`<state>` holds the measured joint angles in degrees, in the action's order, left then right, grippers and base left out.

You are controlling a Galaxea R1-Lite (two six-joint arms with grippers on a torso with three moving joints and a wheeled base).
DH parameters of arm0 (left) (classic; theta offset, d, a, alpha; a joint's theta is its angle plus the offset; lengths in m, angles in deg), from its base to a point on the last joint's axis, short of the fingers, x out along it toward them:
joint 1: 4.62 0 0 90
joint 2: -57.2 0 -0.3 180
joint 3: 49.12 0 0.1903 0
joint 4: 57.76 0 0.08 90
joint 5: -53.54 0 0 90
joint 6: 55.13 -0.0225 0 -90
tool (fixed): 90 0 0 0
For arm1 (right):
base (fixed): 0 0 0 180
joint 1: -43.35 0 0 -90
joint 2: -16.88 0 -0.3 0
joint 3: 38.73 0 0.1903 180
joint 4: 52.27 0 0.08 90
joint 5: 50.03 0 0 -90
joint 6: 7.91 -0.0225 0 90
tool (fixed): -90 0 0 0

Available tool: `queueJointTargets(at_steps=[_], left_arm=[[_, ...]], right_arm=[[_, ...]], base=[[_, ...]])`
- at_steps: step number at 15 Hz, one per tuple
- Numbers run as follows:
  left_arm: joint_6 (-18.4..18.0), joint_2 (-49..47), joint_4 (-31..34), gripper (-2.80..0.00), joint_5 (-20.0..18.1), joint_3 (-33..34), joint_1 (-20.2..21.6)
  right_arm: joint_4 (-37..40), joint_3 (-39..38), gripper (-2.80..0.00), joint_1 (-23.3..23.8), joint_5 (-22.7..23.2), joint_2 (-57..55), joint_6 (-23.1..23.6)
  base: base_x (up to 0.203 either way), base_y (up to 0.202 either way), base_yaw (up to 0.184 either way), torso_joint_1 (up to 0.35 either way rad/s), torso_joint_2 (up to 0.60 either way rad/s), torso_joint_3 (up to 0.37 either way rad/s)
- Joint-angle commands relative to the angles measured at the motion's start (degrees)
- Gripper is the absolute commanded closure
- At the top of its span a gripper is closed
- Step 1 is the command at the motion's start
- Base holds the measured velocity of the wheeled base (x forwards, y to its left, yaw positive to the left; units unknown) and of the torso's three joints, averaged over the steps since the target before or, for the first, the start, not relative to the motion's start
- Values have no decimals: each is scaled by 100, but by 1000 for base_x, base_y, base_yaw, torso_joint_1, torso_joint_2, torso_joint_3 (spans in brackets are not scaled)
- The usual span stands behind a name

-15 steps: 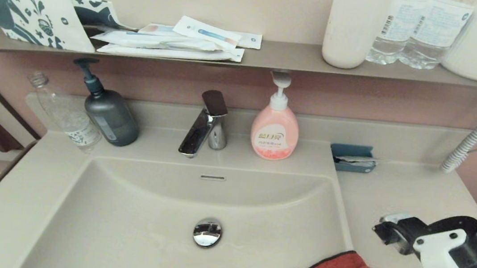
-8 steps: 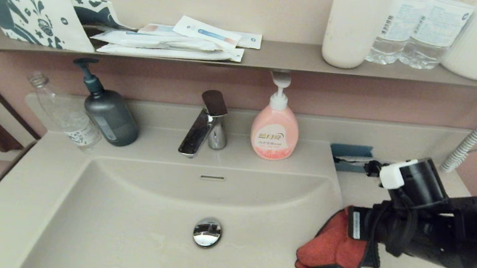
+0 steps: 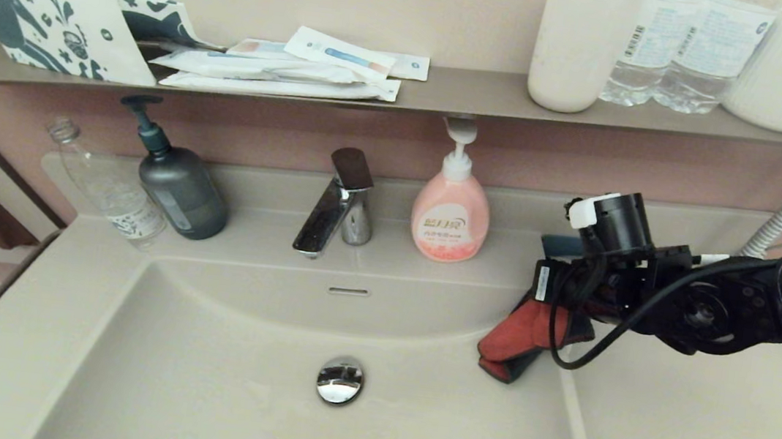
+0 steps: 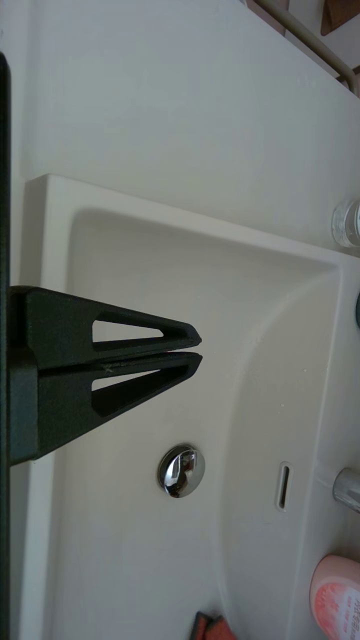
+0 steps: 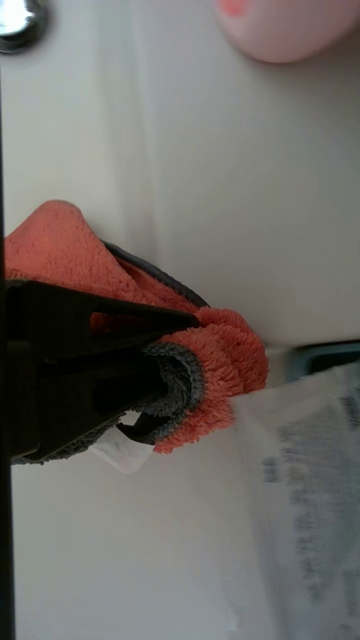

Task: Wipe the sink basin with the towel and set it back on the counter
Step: Wipe the sink

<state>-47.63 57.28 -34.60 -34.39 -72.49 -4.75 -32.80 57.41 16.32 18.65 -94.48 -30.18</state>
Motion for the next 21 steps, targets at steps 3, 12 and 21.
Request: queueJointTargets(at_steps=[3,12,21], left_arm=[[6,-7,-5,0,4,0,-3],[6,-7,-1,0,4,-1,4],[6,-7,-5,0,4,0,5]], right_arm=[[279,81,0,-182,-14,-47,-21],[694,841,0,-1019,-276,296,-248],[587,2130,0,-1980,-300,-77,-462]], base=[[0,0,0,0,0,0],[0,0,0,0,0,0],[0,0,0,0,0,0]])
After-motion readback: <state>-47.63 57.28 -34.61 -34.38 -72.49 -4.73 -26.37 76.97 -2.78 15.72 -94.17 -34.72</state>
